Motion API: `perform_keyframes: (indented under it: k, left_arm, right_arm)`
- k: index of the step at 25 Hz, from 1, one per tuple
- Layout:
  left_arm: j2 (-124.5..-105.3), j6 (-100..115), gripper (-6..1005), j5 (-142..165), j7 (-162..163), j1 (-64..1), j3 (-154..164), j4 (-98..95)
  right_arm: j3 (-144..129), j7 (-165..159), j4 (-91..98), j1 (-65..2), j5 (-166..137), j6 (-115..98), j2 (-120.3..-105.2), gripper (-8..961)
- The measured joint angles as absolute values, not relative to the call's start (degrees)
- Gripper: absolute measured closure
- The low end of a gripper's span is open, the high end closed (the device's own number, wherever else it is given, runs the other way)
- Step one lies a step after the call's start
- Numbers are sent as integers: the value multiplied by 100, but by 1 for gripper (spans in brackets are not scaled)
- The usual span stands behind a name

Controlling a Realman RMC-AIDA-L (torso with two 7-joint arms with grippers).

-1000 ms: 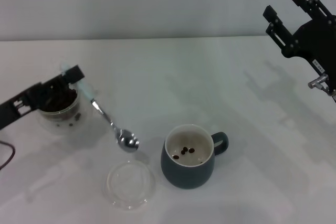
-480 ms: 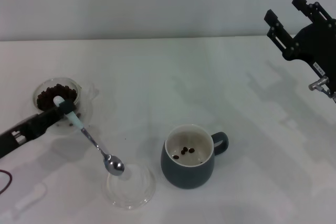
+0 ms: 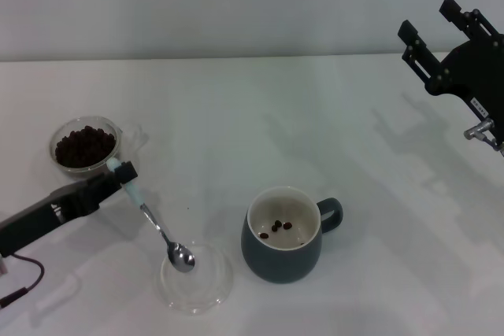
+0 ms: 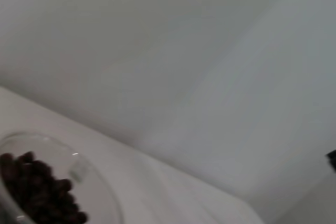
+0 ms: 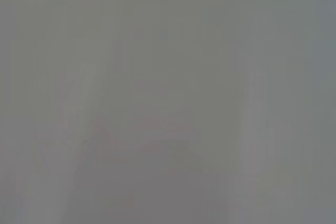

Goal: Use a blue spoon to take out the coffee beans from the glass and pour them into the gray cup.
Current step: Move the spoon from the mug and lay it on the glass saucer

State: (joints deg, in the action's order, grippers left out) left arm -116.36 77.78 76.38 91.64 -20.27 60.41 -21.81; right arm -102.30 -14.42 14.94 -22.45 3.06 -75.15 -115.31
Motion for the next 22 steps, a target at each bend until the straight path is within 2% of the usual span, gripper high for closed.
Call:
perform_keyframes:
  k: [11,22]
  left_arm:
    - [-11814,7343,825,7874,8912,-2164,6057,-2108]
    - [-11830,7236,817,8202,9080,-2454,6064,-1837]
  right_arm:
    - [-10212,-1408,1438,-2228,315,-7481,-11522,272]
    - [-10214,-1428,1414,-2226,299,-7458,-11513,272]
